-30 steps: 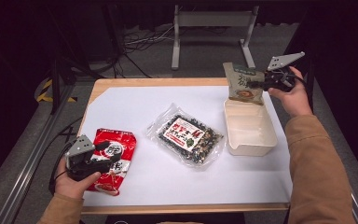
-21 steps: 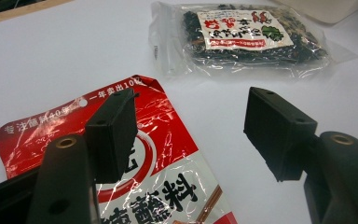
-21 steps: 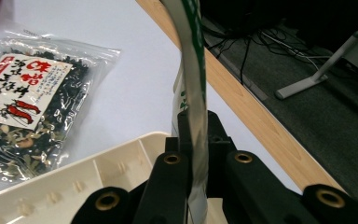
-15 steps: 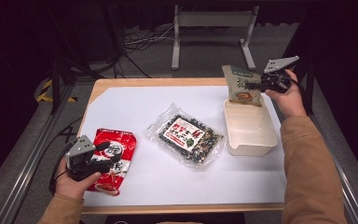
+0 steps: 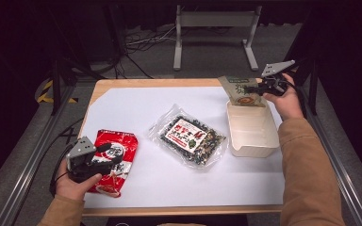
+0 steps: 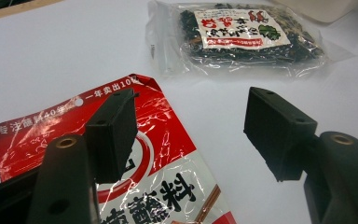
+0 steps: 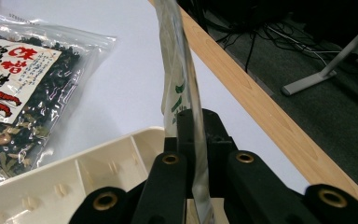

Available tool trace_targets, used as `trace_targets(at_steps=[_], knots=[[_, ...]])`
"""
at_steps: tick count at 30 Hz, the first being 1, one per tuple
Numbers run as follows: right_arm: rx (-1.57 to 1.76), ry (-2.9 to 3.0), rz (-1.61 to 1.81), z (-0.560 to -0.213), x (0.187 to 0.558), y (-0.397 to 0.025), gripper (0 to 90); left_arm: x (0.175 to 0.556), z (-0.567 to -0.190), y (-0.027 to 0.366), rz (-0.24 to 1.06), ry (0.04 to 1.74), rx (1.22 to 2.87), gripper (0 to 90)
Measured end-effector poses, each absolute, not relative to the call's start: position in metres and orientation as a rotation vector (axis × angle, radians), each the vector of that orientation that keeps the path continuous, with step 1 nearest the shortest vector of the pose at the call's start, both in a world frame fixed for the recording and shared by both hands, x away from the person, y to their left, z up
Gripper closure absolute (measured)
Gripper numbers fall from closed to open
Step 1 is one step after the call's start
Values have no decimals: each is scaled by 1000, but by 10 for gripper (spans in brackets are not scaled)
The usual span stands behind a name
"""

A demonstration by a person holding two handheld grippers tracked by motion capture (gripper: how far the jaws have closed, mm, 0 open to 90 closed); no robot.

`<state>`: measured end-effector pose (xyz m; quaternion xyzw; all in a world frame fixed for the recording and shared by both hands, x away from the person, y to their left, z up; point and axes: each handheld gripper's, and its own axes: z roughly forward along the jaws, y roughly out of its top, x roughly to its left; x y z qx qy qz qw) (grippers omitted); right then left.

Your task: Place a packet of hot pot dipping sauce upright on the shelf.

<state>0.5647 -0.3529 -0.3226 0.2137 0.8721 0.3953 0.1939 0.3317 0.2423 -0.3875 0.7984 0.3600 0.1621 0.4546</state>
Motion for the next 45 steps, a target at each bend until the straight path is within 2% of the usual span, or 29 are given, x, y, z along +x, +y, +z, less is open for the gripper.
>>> trace_targets(at_steps=[17,36,42,44,45], knots=[[714,2413,1112,-340,560,-365,823,335,-388,239,395,876,1978,351],[920,2409,851,-351,555,-372,731,336,-388,241,372,880,1974,352],[975,2360,880,-342,549,-374,576,338,-388,240,354,896,1974,342],[992,2338,892,-337,546,-374,482,339,-388,240,336,900,1980,343],[995,2324,919,-335,544,-374,469,339,-388,239,335,899,1983,343]])
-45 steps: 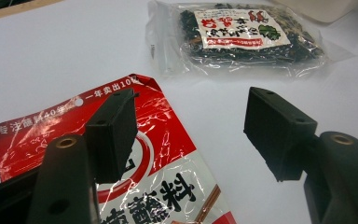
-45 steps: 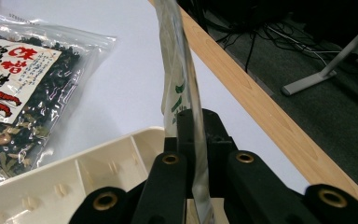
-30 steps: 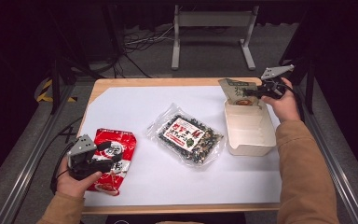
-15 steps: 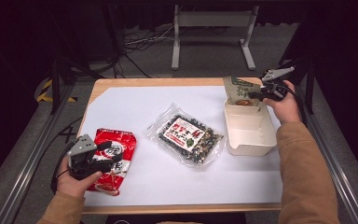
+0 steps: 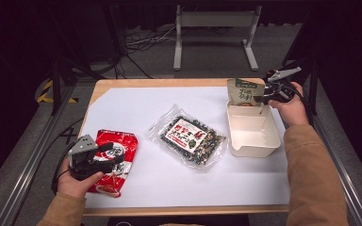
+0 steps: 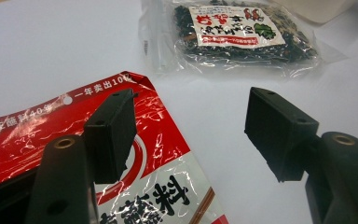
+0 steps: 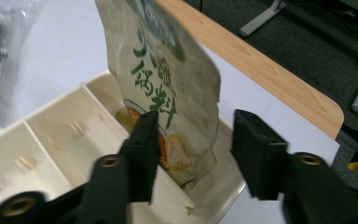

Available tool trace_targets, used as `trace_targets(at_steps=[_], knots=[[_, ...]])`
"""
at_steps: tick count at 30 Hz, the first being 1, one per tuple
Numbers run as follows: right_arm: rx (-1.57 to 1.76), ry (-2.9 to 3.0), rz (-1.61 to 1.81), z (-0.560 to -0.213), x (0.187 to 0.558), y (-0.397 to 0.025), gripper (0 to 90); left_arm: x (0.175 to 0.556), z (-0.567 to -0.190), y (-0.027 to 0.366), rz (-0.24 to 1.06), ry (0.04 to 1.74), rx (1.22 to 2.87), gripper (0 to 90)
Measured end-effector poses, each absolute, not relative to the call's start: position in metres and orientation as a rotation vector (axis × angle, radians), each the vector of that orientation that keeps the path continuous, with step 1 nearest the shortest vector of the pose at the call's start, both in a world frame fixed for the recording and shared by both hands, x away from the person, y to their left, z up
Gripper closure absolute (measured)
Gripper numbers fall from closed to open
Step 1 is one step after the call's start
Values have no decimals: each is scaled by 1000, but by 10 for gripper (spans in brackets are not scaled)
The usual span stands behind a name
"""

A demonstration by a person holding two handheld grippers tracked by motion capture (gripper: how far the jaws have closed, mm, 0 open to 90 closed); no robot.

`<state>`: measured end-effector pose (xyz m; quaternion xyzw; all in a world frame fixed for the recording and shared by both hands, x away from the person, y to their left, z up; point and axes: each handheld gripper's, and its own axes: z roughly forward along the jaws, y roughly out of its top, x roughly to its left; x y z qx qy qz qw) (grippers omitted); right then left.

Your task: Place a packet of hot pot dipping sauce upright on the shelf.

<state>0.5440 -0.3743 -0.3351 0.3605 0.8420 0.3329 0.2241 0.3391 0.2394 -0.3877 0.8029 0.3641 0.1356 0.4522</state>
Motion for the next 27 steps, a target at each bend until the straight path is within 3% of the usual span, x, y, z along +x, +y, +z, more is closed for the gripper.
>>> trace_targets(at_steps=[6,27], knots=[[987,2285,945,-324,531,-373,416,340,-386,237,350,873,1986,338],[944,2200,1141,-292,459,-366,405,341,-383,243,361,867,1969,307]])
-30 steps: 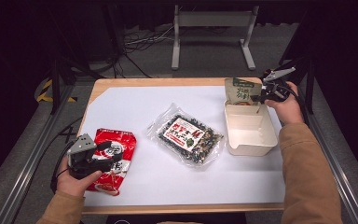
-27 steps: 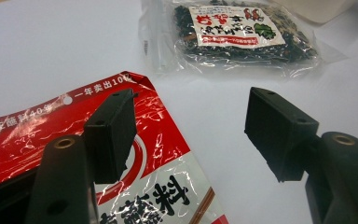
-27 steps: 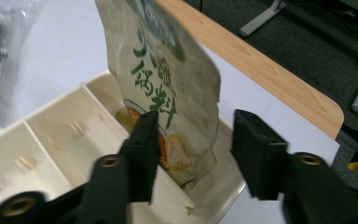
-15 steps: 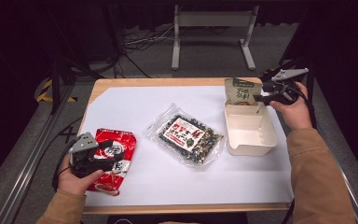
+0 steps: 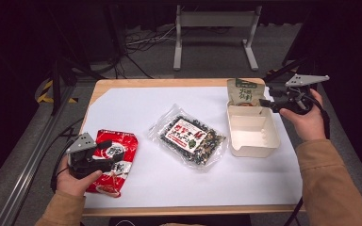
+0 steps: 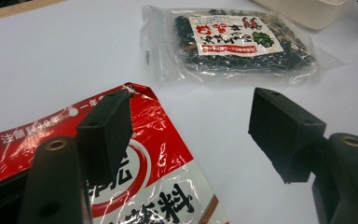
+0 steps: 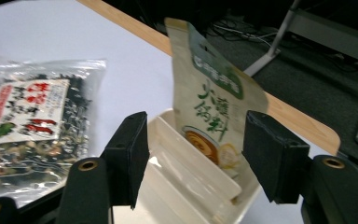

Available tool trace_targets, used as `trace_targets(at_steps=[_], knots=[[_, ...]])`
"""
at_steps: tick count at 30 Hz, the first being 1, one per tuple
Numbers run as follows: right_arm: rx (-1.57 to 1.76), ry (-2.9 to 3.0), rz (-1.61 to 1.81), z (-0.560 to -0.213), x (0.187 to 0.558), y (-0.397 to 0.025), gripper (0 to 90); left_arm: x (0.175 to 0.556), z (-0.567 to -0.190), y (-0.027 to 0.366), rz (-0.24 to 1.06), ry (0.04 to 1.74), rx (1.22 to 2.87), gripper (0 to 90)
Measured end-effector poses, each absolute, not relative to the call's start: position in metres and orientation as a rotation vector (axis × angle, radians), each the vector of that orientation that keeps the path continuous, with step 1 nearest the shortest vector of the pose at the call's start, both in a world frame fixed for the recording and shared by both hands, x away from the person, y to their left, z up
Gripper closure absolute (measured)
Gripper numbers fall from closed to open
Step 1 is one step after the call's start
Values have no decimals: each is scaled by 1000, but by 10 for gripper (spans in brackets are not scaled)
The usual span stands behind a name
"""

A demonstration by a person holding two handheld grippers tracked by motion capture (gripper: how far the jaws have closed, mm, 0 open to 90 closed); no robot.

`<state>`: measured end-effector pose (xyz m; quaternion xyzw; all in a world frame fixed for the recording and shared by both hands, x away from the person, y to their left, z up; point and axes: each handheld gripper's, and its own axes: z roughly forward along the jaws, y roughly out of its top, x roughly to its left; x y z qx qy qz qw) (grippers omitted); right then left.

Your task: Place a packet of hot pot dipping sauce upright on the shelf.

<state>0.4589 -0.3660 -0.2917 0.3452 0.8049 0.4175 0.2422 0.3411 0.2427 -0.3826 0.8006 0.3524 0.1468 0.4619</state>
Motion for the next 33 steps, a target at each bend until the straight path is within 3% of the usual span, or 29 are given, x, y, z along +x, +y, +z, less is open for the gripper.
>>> trace_targets(at_steps=[33], knots=[[790,2323,1288,-323,382,-298,407,342,-379,264,413,966,1963,225]])
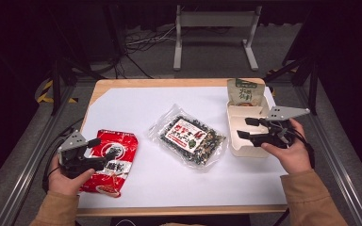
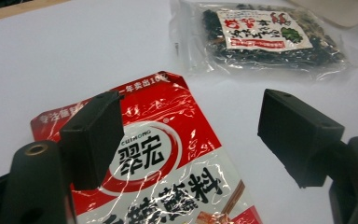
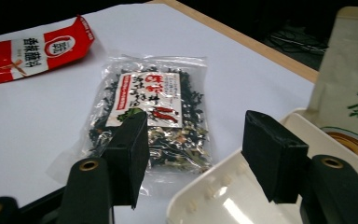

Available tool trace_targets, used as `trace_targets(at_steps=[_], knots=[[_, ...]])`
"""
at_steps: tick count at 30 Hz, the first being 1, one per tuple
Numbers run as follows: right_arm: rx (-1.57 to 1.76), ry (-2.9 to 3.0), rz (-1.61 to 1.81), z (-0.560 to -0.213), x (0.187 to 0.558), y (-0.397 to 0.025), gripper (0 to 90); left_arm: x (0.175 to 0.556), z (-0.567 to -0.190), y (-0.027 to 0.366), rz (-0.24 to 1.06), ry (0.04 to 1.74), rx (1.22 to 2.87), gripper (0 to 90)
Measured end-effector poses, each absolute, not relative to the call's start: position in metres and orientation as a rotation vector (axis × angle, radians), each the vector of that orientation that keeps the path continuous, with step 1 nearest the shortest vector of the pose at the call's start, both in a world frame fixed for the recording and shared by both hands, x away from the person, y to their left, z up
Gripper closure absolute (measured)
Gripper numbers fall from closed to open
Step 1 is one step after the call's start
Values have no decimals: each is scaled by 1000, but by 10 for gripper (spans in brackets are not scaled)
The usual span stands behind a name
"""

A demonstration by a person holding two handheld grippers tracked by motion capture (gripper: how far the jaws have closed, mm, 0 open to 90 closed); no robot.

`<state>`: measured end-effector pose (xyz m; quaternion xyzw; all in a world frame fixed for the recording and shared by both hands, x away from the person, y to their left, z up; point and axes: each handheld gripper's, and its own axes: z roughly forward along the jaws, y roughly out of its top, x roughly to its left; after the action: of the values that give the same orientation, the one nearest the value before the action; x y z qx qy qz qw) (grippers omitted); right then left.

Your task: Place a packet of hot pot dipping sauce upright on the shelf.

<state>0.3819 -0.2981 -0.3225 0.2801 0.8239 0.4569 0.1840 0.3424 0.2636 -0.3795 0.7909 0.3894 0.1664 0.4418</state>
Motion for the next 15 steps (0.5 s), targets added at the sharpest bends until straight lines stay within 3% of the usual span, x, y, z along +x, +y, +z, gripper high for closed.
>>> trace_targets(at_steps=[15], knots=[[658,2384,1318,-332,363,-263,388,361,-386,280,442,1072,1966,187]])
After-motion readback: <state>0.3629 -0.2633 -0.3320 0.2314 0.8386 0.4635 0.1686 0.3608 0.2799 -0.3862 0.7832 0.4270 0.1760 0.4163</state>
